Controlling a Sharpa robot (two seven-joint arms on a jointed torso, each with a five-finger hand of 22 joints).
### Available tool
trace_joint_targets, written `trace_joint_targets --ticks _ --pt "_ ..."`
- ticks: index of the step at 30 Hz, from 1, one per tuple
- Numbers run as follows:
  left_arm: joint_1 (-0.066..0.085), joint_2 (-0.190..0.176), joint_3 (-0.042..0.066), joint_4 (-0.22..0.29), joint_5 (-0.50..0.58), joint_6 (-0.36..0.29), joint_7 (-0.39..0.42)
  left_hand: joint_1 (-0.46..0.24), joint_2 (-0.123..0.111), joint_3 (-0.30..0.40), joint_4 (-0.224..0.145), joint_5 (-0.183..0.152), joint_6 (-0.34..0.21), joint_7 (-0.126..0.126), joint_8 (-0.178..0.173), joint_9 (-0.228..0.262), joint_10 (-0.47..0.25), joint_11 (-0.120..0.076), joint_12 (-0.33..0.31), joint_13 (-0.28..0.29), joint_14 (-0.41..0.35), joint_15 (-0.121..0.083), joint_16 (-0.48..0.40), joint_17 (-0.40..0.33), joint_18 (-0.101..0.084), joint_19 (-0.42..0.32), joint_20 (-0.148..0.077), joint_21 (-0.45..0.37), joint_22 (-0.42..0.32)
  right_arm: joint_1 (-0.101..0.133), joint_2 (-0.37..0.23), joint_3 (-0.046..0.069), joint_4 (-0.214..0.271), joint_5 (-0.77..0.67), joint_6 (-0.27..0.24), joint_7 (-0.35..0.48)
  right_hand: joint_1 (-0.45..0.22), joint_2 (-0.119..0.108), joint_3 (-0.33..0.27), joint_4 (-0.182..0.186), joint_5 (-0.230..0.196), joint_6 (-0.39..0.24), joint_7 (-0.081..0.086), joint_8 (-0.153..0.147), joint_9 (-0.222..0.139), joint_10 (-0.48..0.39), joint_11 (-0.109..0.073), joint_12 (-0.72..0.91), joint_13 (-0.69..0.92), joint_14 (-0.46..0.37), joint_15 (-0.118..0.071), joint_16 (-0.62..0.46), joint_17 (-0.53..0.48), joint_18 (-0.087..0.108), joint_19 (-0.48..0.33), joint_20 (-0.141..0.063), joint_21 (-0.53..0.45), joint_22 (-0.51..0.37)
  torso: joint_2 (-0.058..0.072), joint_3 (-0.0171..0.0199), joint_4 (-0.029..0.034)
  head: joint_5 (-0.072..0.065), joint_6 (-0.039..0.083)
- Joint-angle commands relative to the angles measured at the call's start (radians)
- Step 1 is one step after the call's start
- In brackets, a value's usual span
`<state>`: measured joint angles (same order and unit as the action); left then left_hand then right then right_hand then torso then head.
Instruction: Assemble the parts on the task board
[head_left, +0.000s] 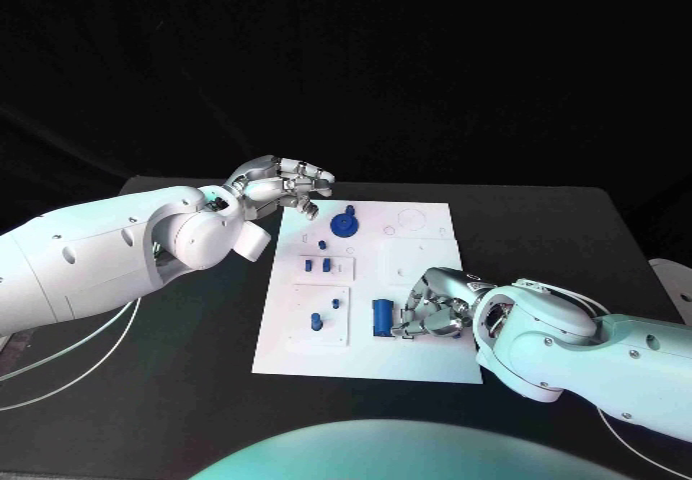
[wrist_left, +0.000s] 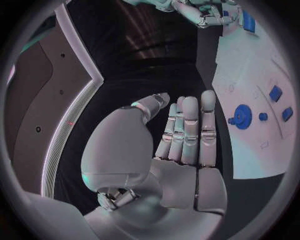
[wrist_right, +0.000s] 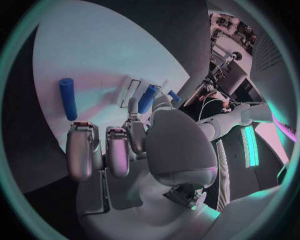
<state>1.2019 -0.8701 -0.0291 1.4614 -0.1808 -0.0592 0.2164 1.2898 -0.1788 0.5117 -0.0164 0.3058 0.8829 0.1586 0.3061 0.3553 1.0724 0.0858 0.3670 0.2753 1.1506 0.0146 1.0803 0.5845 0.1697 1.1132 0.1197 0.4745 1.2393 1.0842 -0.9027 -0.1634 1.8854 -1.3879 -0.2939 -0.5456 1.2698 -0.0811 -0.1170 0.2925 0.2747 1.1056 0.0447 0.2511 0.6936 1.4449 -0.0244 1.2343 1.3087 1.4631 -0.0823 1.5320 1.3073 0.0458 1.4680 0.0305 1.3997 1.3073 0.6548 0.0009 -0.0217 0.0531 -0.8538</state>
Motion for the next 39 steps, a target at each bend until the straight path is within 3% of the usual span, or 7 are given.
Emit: trace_joint_targets --ticks 1,11,15,17,23,25,39 --pt "0.0 0.001 0.001 0.002 0.002 0.014 0.005 -0.003 0.008 -0.004 0.002 0.006 -0.006 -0.001 0.007 0.001 -0.008 0.0 0.004 -0.001 -0.009 0.001 0.001 -0.001 0.011 0.009 0.001 -0.004 -0.001 -0.001 -0.01 0.0 0.008 -0.012 -0.024 0.002 0.0 -0.008 -0.007 0.0 -0.006 0.005 -0.001 -0.004 -0.001 0.004 -0.004 -0.002 0.027 0.088 -0.005 0.005 0.17 -0.008 0.037 -0.006 -0.002 0.214 -0.001 -0.0001 -0.0002 0.001 -0.001" --pt "0.0 0.001 0.0 0.002 0.002 0.011 0.007 -0.003 0.008 -0.004 0.002 0.006 -0.006 -0.001 0.007 0.001 -0.008 0.0 0.004 -0.001 -0.009 0.001 0.001 -0.001 0.011 0.009 0.001 -0.004 -0.001 0.025 -0.12 0.001 0.042 -0.006 -0.073 0.019 0.024 -0.01 -0.01 -0.004 0.013 -0.005 0.0 -0.012 -0.002 0.001 -0.003 -0.009 0.023 0.087 -0.004 0.003 0.165 -0.008 0.035 -0.005 -0.006 0.213 -0.002 -0.0019 -0.0029 -0.015 0.001" --pt "0.0 0.0 0.0 0.004 0.002 0.01 0.009 -0.003 0.008 -0.004 0.002 0.006 -0.006 -0.001 0.007 0.001 -0.008 0.0 0.004 -0.001 -0.009 0.001 0.001 -0.001 0.011 0.009 0.001 -0.004 -0.001 0.027 -0.162 0.0 0.037 -0.011 -0.075 0.019 0.036 -0.01 -0.011 -0.004 0.019 -0.008 0.001 -0.015 -0.003 -0.001 -0.002 -0.012 0.021 0.087 -0.004 0.003 0.166 -0.007 0.035 -0.005 -0.007 0.213 0.0 -0.0007 -0.0039 -0.023 0.005" --pt "0.0 -0.001 0.0 0.004 0.002 0.01 0.009 -0.003 0.008 -0.004 0.002 0.006 -0.006 -0.001 0.007 0.001 -0.008 0.0 0.004 -0.001 -0.009 0.001 0.001 -0.001 0.011 0.009 0.001 -0.004 -0.001 0.022 -0.181 0.0 0.035 -0.021 -0.077 0.018 0.041 -0.01 -0.011 -0.004 0.021 -0.01 0.002 -0.018 -0.004 -0.002 -0.002 -0.013 0.021 0.087 -0.003 0.003 0.167 -0.007 0.034 -0.005 -0.008 0.212 0.0 0.0007 -0.0043 -0.025 0.006" --pt "0.0 0.002 0.0 0.004 0.002 0.011 0.009 -0.003 0.008 -0.004 0.002 0.006 -0.006 -0.001 0.007 0.001 -0.008 0.0 0.004 -0.001 -0.009 0.001 0.001 -0.001 0.011 0.009 0.001 -0.004 -0.001 -0.006 -0.212 -0.002 0.027 -0.052 -0.074 0.014 0.045 -0.01 -0.011 -0.004 0.022 -0.012 0.003 -0.02 -0.005 -0.003 -0.001 -0.016 0.019 0.087 -0.003 0.003 0.168 -0.007 0.034 -0.004 -0.007 0.212 -0.001 0.0 -0.008 -0.033 0.009" --pt "0.0 0.003 0.0 0.004 0.002 0.012 0.009 -0.003 0.008 -0.004 0.002 0.006 -0.006 -0.001 0.007 0.001 -0.008 0.0 0.004 -0.001 -0.009 0.001 0.001 -0.001 0.011 0.009 0.001 -0.004 -0.001 -0.017 -0.215 -0.002 0.025 -0.063 -0.072 0.012 0.047 -0.009 -0.011 -0.003 0.022 -0.012 0.003 -0.02 -0.005 -0.003 -0.001 -0.017 0.018 0.087 -0.003 0.003 0.167 -0.007 0.034 -0.004 -0.008 0.212 -0.001 -0.0001 -0.006 -0.037 0.01" --pt "0.0 0.003 -0.001 0.003 0.002 0.015 0.008 -0.004 0.008 -0.004 0.002 0.007 -0.007 -0.001 0.008 0.001 -0.008 0.0 0.005 -0.002 -0.01 0.001 0.002 -0.003 0.011 0.01 0.001 -0.006 -0.001 -0.06 -0.182 -0.003 0.0 -0.092 -0.075 0.004 0.043 -0.006 -0.014 0.0 0.019 -0.011 0.005 -0.022 -0.006 -0.003 0.001 -0.016 0.019 0.087 -0.002 0.003 0.167 -0.007 0.034 -0.004 -0.008 0.212 0.002 0.0 -0.0021 -0.037 0.008"
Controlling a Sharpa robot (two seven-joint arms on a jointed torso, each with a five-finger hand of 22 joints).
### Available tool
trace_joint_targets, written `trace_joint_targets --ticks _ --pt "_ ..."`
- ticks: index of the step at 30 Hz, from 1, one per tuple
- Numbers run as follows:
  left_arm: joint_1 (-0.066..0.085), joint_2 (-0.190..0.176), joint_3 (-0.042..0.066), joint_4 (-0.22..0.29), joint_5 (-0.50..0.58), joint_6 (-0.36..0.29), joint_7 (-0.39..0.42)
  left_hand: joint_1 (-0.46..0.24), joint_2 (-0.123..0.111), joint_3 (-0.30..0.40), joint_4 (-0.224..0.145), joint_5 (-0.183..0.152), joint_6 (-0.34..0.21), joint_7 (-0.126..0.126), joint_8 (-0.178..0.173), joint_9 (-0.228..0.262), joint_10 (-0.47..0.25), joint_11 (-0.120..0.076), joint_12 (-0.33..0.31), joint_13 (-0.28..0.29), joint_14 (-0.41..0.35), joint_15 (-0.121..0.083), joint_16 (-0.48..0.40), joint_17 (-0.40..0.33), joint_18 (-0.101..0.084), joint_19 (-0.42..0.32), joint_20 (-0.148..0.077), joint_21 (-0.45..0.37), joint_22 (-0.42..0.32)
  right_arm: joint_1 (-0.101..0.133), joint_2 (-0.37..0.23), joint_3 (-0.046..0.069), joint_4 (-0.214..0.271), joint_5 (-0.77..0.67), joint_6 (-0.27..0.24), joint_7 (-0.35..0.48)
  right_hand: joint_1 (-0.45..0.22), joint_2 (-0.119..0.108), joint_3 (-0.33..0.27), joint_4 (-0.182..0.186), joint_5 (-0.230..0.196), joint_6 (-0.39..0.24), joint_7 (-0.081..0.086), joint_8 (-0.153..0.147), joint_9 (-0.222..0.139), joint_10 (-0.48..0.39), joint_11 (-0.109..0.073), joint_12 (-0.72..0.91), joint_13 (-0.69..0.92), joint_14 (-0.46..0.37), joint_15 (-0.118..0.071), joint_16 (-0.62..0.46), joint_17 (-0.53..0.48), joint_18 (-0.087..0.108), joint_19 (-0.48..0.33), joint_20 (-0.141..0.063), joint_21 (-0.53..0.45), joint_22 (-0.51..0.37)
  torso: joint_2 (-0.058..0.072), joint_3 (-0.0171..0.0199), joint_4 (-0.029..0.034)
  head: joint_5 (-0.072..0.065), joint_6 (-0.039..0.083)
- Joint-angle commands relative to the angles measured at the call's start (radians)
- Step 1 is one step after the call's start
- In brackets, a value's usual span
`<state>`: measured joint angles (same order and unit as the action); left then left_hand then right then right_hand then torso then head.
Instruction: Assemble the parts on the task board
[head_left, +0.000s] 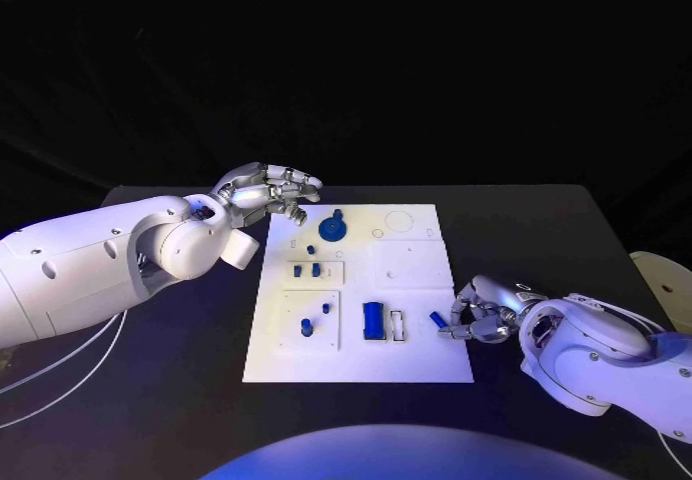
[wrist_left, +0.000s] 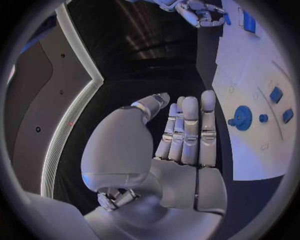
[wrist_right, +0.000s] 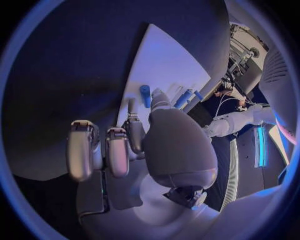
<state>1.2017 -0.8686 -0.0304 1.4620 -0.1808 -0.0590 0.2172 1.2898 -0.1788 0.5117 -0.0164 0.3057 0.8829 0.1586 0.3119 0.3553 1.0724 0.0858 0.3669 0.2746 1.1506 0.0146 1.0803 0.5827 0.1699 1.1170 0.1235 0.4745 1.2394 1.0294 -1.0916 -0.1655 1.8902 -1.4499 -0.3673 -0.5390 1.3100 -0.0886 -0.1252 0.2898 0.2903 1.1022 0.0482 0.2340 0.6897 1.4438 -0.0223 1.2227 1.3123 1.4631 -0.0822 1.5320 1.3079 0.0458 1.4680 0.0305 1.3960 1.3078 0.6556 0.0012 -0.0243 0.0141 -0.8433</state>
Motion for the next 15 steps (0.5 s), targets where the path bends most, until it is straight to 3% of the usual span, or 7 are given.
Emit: trace_joint_targets --ticks 1,8,15 --pt "0.0 0.001 0.0 0.003 0.002 0.015 0.007 -0.004 0.008 -0.004 0.002 0.007 -0.007 -0.001 0.002 0.001 -0.008 0.0 0.006 -0.001 -0.01 0.001 0.002 -0.001 0.01 0.006 -0.003 -0.006 -0.001 -0.007 0.011 -0.001 -0.007 -0.032 -0.003 -0.003 0.006 0.004 -0.004 0.001 0.004 -0.006 0.0 -0.004 -0.002 -0.002 -0.002 -0.004 0.016 0.087 -0.002 0.003 0.167 -0.007 0.034 -0.003 -0.005 0.212 0.001 -0.0005 0.0006 0.003 -0.002" --pt "0.0 -0.003 0.0 0.005 0.002 0.014 0.006 -0.005 0.009 -0.004 0.002 0.007 -0.007 -0.001 0.003 0.001 -0.008 0.001 0.006 -0.001 -0.01 0.001 0.002 -0.001 0.01 0.007 -0.003 -0.006 -0.001 -0.011 0.024 -0.001 -0.018 -0.039 -0.011 -0.005 0.021 0.014 -0.001 0.0 0.007 -0.002 -0.002 -0.005 -0.003 -0.001 -0.004 -0.002 0.018 0.088 -0.002 0.004 0.168 -0.008 0.035 -0.003 -0.003 0.212 0.001 -0.0015 -0.0009 0.005 -0.007" --pt "0.0 -0.004 0.0 0.006 0.002 0.014 0.006 -0.006 0.009 -0.005 0.003 0.007 -0.007 -0.001 0.003 0.001 -0.008 0.001 0.006 -0.001 -0.01 0.001 0.002 -0.002 0.01 0.007 -0.003 -0.007 -0.001 -0.012 0.042 -0.001 -0.027 -0.05 -0.008 -0.006 0.095 0.026 0.015 -0.005 0.028 0.005 -0.007 -0.014 -0.009 0.0 -0.008 -0.001 0.02 0.088 -0.007 0.005 0.172 -0.008 0.036 -0.007 0.001 0.213 0.001 -0.0012 -0.0002 0.005 -0.01"
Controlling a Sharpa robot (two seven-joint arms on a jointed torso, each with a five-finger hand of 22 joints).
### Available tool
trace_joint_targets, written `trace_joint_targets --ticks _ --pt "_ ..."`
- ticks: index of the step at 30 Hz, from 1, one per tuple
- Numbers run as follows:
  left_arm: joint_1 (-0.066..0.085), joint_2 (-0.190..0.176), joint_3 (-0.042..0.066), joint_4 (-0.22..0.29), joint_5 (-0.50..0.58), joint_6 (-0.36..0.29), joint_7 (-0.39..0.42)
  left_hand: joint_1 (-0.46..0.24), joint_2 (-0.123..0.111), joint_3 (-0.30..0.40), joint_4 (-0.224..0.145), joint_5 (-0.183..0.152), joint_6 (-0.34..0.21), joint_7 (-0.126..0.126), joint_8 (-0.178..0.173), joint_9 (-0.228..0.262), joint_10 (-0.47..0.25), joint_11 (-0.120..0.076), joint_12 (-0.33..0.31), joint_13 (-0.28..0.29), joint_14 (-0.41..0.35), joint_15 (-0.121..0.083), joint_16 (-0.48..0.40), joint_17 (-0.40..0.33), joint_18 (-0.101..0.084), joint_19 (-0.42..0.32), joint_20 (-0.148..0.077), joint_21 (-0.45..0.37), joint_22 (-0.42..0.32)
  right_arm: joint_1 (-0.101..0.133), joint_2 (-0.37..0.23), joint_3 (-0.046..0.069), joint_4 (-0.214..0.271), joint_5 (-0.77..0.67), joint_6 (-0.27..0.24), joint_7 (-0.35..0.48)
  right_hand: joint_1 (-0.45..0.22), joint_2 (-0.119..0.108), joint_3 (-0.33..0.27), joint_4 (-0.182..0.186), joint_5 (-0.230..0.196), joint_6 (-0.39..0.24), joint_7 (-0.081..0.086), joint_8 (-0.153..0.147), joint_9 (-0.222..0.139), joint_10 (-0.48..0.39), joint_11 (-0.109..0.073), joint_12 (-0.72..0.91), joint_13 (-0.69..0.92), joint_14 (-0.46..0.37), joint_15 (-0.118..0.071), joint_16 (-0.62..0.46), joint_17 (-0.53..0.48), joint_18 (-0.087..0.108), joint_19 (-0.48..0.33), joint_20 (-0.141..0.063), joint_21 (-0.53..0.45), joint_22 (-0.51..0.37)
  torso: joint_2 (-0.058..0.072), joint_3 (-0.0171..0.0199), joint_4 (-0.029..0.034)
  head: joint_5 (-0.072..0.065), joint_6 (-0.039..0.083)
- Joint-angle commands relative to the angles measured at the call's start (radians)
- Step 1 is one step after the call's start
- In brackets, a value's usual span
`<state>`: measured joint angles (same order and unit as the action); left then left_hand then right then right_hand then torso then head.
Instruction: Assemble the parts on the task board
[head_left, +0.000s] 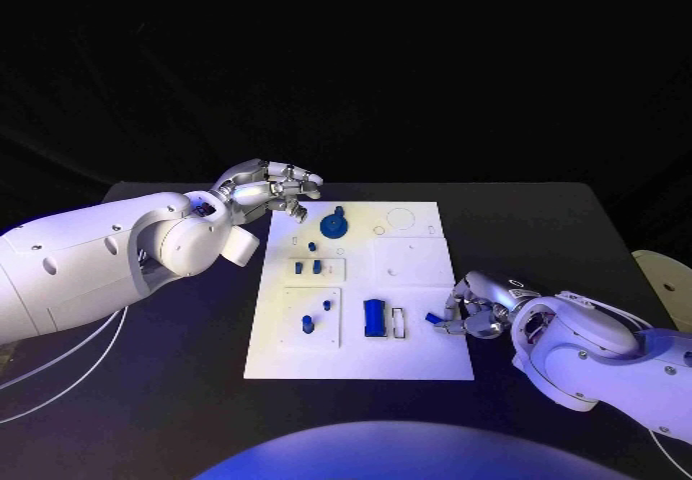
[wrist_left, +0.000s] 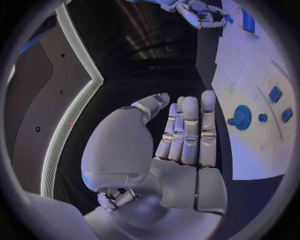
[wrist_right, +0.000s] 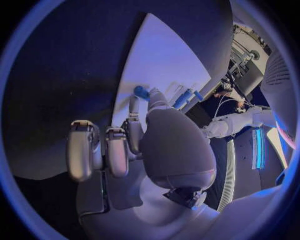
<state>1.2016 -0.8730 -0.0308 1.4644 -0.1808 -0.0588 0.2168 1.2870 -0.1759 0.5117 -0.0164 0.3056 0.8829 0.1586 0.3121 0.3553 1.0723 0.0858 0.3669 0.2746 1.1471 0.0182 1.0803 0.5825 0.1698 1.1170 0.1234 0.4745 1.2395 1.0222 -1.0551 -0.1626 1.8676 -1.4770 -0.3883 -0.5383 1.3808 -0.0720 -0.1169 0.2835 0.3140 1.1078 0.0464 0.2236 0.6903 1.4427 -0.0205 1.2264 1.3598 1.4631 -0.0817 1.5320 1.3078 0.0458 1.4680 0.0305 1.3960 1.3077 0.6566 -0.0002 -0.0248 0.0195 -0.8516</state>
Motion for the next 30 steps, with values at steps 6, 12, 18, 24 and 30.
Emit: trace_joint_targets --ticks 6,12,18,24,30 --pt "0.001 0.001 0.001 0.003 0.002 0.014 0.005 -0.004 0.007 -0.005 0.004 0.007 -0.007 -0.001 0.003 0.001 -0.008 0.001 0.006 -0.001 -0.006 -0.003 0.002 -0.002 0.01 0.007 -0.003 -0.007 -0.001 -0.007 0.019 -0.004 -0.01 -0.057 0.055 -0.008 0.16 0.0 0.136 0.007 -0.18 0.016 -0.007 -0.025 -0.029 -0.002 -0.013 -0.006 -0.025 0.088 -0.01 0.004 0.172 -0.008 0.036 -0.011 0.0 0.214 -0.002 -0.0007 0.0015 0.001 -0.005" --pt "0.001 0.001 0.001 0.002 0.002 0.014 0.004 -0.004 0.009 -0.004 0.004 0.008 -0.007 -0.001 0.003 0.001 -0.009 0.001 0.007 -0.002 -0.006 -0.003 0.002 -0.002 0.01 0.007 -0.003 -0.007 -0.001 -0.008 0.026 -0.004 -0.012 -0.09 0.087 -0.01 0.153 -0.039 0.22 0.006 -0.182 0.029 -0.007 -0.033 -0.038 -0.002 -0.013 -0.005 -0.023 0.089 -0.009 0.004 0.174 -0.009 0.036 -0.01 0.001 0.214 -0.002 -0.0004 -0.0014 0.003 -0.005" --pt "0.001 0.001 0.001 0.001 0.002 0.014 0.003 -0.004 0.009 -0.004 0.004 0.008 -0.007 -0.001 0.003 0.001 -0.009 0.001 0.007 -0.002 -0.006 -0.003 0.002 -0.002 0.01 0.007 -0.003 -0.007 -0.001 -0.008 0.035 -0.004 -0.016 -0.115 0.106 -0.013 0.109 -0.115 0.385 0.002 -0.17 0.039 -0.004 -0.044 -0.044 -0.002 -0.01 -0.007 -0.022 0.088 -0.008 0.003 0.173 -0.008 0.035 -0.008 0.0 0.214 -0.003 -0.0005 -0.001 0.001 -0.004" --pt "0.001 0.002 0.001 0.001 0.002 0.013 0.002 -0.003 0.01 -0.003 0.004 0.008 -0.008 -0.001 0.003 0.001 -0.009 0.0 0.007 -0.002 -0.006 -0.003 0.002 -0.002 0.01 0.007 -0.003 -0.008 -0.001 -0.008 0.039 -0.004 -0.013 -0.126 0.099 -0.018 0.079 -0.151 0.507 -0.011 -0.107 0.043 -0.006 -0.041 -0.034 0.0 -0.012 -0.006 -0.02 0.089 -0.009 0.004 0.176 -0.009 0.036 -0.009 0.001 0.214 -0.003 -0.0006 0.0006 0.001 -0.002" --pt "0.0 0.002 0.001 0.0 0.002 0.011 0.002 -0.003 0.011 -0.003 0.005 0.008 -0.008 -0.001 0.003 0.001 -0.009 0.0 0.007 -0.002 -0.006 -0.003 0.002 -0.002 0.01 0.008 -0.003 -0.008 -0.001 -0.007 0.034 -0.004 0.011 -0.108 0.057 -0.02 0.025 -0.155 0.638 -0.051 -0.074 0.024 -0.009 -0.017 0.008 0.01 -0.017 0.002 -0.015 0.091 -0.012 0.006 0.184 -0.01 0.04 -0.013 0.01 0.216 -0.003 -0.0004 0.0 0.002 0.0"
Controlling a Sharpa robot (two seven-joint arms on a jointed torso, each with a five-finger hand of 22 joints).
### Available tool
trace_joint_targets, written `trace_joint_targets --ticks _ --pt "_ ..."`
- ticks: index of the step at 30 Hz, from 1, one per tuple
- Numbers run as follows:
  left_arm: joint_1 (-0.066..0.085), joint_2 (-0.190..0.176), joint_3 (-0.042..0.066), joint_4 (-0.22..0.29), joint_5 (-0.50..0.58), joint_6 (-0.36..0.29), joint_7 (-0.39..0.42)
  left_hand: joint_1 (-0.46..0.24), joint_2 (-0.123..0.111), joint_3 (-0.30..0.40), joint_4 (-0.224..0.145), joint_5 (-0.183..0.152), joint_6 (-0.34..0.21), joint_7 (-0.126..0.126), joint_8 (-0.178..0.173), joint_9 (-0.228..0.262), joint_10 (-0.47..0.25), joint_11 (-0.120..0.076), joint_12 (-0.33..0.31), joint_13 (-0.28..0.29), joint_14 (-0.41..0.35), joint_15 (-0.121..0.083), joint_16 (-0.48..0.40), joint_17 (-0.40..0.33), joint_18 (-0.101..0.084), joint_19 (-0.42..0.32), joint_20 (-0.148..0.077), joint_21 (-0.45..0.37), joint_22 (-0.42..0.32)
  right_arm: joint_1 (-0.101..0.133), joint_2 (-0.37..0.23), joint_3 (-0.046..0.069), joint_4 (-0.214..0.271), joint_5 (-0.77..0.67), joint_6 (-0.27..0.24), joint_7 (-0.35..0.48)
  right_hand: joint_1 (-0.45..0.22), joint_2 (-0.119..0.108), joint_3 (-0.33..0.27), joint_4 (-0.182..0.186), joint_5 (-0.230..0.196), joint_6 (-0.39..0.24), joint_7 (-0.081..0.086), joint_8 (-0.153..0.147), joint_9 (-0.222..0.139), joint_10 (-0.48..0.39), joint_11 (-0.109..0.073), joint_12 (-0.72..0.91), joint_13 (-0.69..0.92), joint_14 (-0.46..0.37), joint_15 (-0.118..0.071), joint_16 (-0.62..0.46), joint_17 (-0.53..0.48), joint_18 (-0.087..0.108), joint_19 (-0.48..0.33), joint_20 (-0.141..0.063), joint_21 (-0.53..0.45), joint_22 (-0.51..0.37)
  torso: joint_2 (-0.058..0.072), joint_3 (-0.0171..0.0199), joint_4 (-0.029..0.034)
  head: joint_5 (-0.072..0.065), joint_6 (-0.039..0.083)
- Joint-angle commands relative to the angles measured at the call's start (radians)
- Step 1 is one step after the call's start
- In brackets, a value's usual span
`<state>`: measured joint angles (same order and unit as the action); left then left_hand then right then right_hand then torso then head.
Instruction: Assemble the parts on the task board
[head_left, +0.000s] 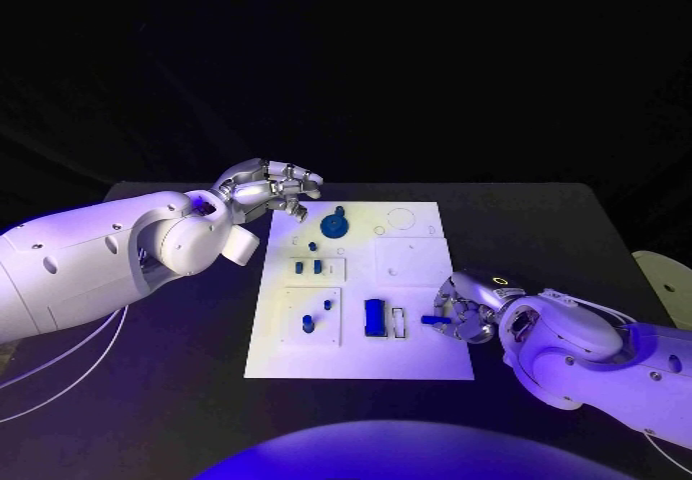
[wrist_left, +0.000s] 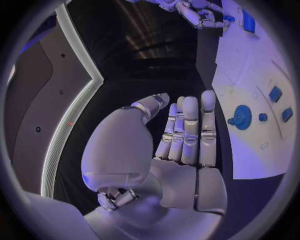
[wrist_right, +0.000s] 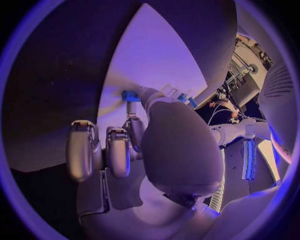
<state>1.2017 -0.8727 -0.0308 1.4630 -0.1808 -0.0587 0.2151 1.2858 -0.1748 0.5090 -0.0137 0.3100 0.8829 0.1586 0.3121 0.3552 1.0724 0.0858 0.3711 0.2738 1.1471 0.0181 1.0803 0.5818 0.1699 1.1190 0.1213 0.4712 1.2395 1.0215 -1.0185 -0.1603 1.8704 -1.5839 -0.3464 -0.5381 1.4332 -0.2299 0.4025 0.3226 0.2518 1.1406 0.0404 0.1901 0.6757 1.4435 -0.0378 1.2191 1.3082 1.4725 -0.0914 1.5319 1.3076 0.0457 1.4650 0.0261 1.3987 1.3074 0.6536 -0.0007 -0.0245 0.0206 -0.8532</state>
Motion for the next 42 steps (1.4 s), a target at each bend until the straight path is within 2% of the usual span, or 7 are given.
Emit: trace_joint_targets --ticks 1,3,6,17,24,31,42 --pt "0.0 0.002 0.001 0.001 0.002 0.011 0.004 -0.002 0.01 0.0 0.002 0.004 -0.008 -0.001 0.003 0.001 -0.009 0.0 0.003 -0.001 -0.006 -0.003 0.002 -0.002 0.01 0.005 -0.001 -0.005 -0.001 -0.004 -0.005 -0.006 0.016 0.007 0.004 -0.02 -0.051 -0.001 0.153 -0.102 0.002 -0.014 -0.003 0.024 0.035 0.013 0.0 0.016 0.041 0.083 -0.002 0.008 0.188 -0.011 0.045 -0.009 0.013 0.218 0.0 -0.0004 -0.0004 0.001 0.002" --pt "0.0 0.003 0.001 0.001 0.002 0.011 0.004 -0.002 0.01 0.0 0.002 0.004 -0.008 -0.001 0.003 0.001 -0.009 0.0 0.003 -0.001 -0.006 -0.003 0.002 -0.002 0.01 0.005 -0.001 -0.005 -0.001 0.004 -0.007 -0.005 0.026 0.023 -0.012 -0.02 -0.097 -0.013 0.209 -0.134 0.005 -0.023 -0.005 0.039 0.06 0.016 0.002 0.017 0.042 0.083 -0.002 0.009 0.19 -0.012 0.045 -0.009 0.015 0.218 0.0 -0.0007 -0.0005 0.001 0.002" --pt "0.0 0.004 0.001 0.001 0.002 0.01 0.004 -0.002 0.01 0.0 0.002 0.004 -0.008 -0.001 0.003 0.001 -0.009 0.0 0.003 -0.001 -0.006 -0.003 0.002 -0.002 0.01 0.005 -0.001 -0.005 -0.001 0.019 -0.01 -0.005 0.04 0.056 -0.037 -0.02 -0.141 -0.015 0.239 -0.148 0.008 -0.029 -0.004 0.047 0.073 0.019 0.001 0.021 0.046 0.084 -0.003 0.01 0.194 -0.012 0.047 -0.009 0.018 0.219 0.0 -0.0007 -0.0008 0.001 0.002" --pt "0.0 0.006 0.001 0.001 0.002 0.01 0.004 -0.002 0.01 0.0 0.002 0.004 -0.008 -0.001 0.003 0.001 -0.009 0.0 0.003 -0.001 -0.006 -0.003 0.002 -0.002 0.01 0.005 -0.001 -0.005 -0.001 0.054 0.011 -0.005 0.067 0.222 -0.09 -0.017 -0.267 -0.012 0.283 -0.15 0.006 -0.03 -0.004 0.052 0.084 0.024 0.001 0.03 0.054 0.085 -0.003 0.013 0.2 -0.014 0.05 -0.009 0.027 0.221 0.001 -0.0007 0.0009 0.0 0.002" --pt "0.0 0.006 0.001 0.003 0.002 0.011 0.004 -0.002 0.01 0.0 0.002 0.004 -0.008 -0.001 0.003 0.001 -0.009 0.0 0.003 -0.001 -0.006 -0.003 0.002 -0.002 0.01 0.005 -0.001 -0.005 -0.001 0.053 0.044 -0.005 0.047 0.271 -0.059 -0.017 -0.323 -0.016 0.288 -0.144 0.005 -0.029 -0.003 0.051 0.084 0.025 0.002 0.032 0.057 0.086 -0.002 0.014 0.203 -0.014 0.05 -0.008 0.027 0.221 0.002 -0.0005 -0.0007 0.002 0.001" --pt "0.001 0.005 0.001 0.004 0.002 0.011 0.004 -0.002 0.01 0.0 0.002 0.004 -0.008 -0.001 0.003 0.001 -0.009 0.0 0.003 -0.001 -0.006 -0.003 0.002 -0.002 0.01 0.005 -0.001 -0.005 -0.001 0.045 0.069 -0.006 0.022 0.29 -0.014 -0.019 -0.403 -0.024 0.269 -0.121 -0.049 -0.021 -0.002 0.046 0.079 0.029 0.004 0.045 0.067 0.087 0.0 0.016 0.207 -0.014 0.05 -0.006 0.029 0.222 0.001 0.0 -0.0008 0.002 0.0" --pt "0.001 0.005 0.001 0.003 0.002 0.015 0.002 -0.002 0.01 0.0 0.002 0.004 -0.008 -0.001 0.003 0.001 -0.009 0.0 0.003 -0.001 -0.006 -0.003 0.002 -0.002 0.01 0.005 -0.001 -0.005 -0.001 0.028 0.101 -0.006 -0.007 0.292 -0.005 -0.02 -0.431 -0.023 0.252 -0.111 -0.078 -0.016 -0.002 0.042 0.074 0.03 0.004 0.047 0.069 0.086 0.0 0.015 0.206 -0.013 0.049 -0.006 0.026 0.221 0.001 0.0028 -0.0004 0.005 -0.002"
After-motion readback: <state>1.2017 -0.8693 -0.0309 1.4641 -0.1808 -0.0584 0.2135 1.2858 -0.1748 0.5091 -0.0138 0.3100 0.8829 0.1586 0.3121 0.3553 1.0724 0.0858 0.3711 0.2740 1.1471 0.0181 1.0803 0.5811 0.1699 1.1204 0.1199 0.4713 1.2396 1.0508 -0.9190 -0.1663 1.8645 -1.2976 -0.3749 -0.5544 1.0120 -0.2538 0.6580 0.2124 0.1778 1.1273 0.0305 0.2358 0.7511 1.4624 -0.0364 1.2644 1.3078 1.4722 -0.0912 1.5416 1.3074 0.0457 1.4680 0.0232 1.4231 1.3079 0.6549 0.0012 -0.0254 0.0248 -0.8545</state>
